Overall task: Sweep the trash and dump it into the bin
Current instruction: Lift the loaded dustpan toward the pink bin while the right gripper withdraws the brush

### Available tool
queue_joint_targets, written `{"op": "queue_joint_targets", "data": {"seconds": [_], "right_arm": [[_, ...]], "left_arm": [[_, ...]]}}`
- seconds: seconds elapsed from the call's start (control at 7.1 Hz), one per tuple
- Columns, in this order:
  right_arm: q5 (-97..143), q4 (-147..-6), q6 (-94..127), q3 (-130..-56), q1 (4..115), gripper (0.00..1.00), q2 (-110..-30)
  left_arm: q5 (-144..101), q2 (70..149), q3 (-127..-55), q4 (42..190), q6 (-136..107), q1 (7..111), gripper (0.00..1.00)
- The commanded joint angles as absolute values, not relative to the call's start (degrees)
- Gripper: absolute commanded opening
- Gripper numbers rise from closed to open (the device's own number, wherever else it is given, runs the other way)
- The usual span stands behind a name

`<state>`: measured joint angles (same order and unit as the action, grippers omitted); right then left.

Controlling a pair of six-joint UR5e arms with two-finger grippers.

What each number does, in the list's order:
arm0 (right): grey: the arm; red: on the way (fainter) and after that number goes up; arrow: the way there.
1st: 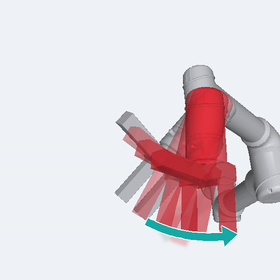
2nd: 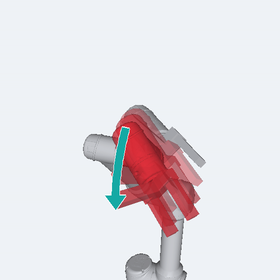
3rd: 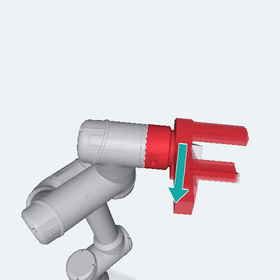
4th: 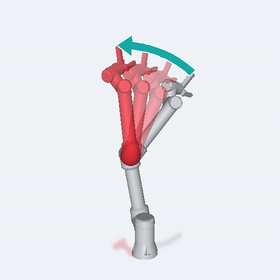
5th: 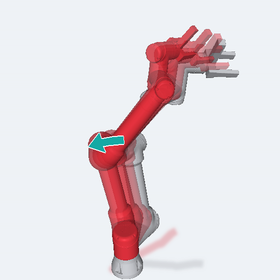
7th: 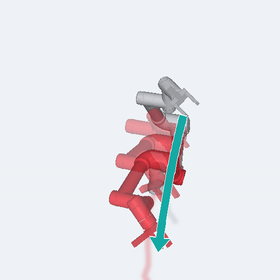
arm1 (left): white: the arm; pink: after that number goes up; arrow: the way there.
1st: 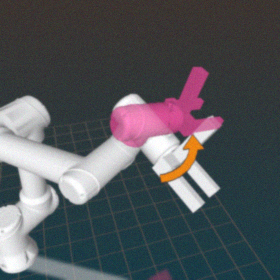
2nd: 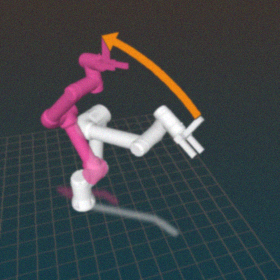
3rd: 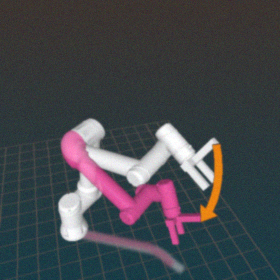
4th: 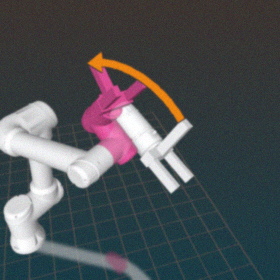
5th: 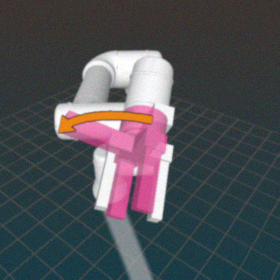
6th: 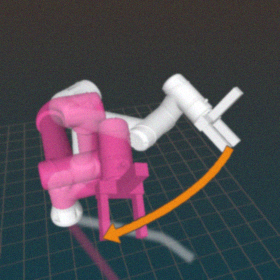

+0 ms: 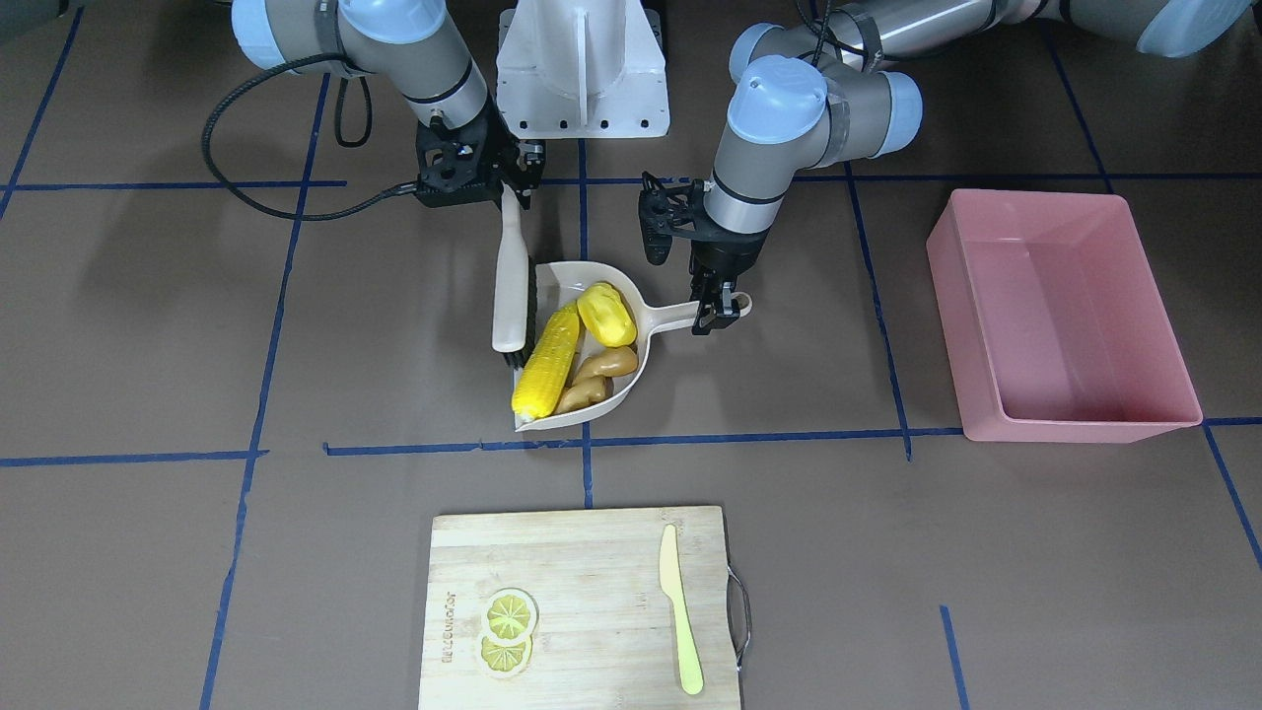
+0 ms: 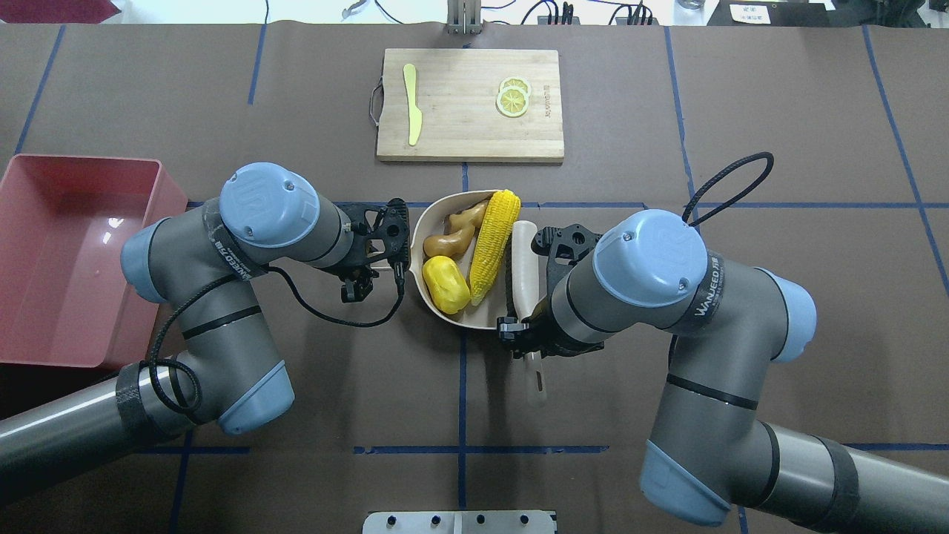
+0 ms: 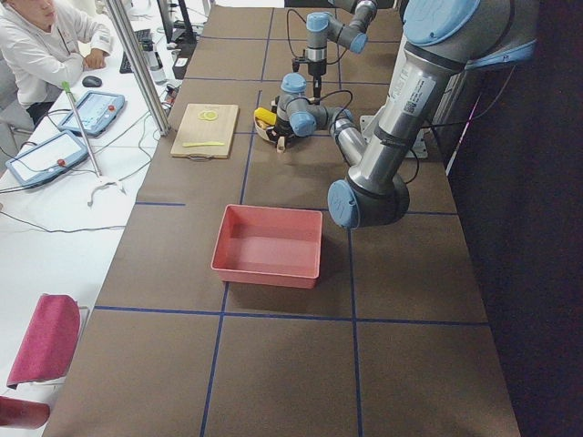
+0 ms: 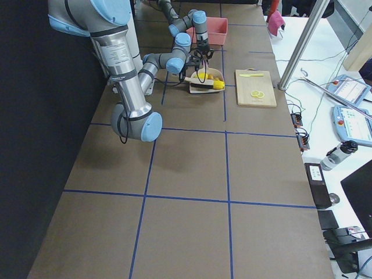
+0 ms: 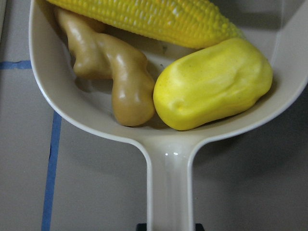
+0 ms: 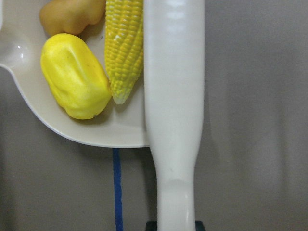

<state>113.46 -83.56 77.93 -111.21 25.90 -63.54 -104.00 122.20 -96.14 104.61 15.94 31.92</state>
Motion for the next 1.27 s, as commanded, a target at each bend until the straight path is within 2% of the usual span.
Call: {"op": "queue_joint_targets", "data": {"seconds": [0.0,0.7,1.13], "right_arm": [[113.1,-85.4,77.9,-112.4,26.5,0.00,-64.8],[114.1,-86.7,77.0,-112.8,32.9,0.00,-67.1],[114.9,-87.1,75.6,-118.2,39.1,0.00,-75.9]], "left_arm": [[-104.1,122.2,-96.3,104.8,14.2,31.9,0.09],[-104.2,121.9,-96.8,107.7,8.9,32.1,0.09],[-111.6,121.2,-97.4,110.5,7.0,37.6,0.08]]}}
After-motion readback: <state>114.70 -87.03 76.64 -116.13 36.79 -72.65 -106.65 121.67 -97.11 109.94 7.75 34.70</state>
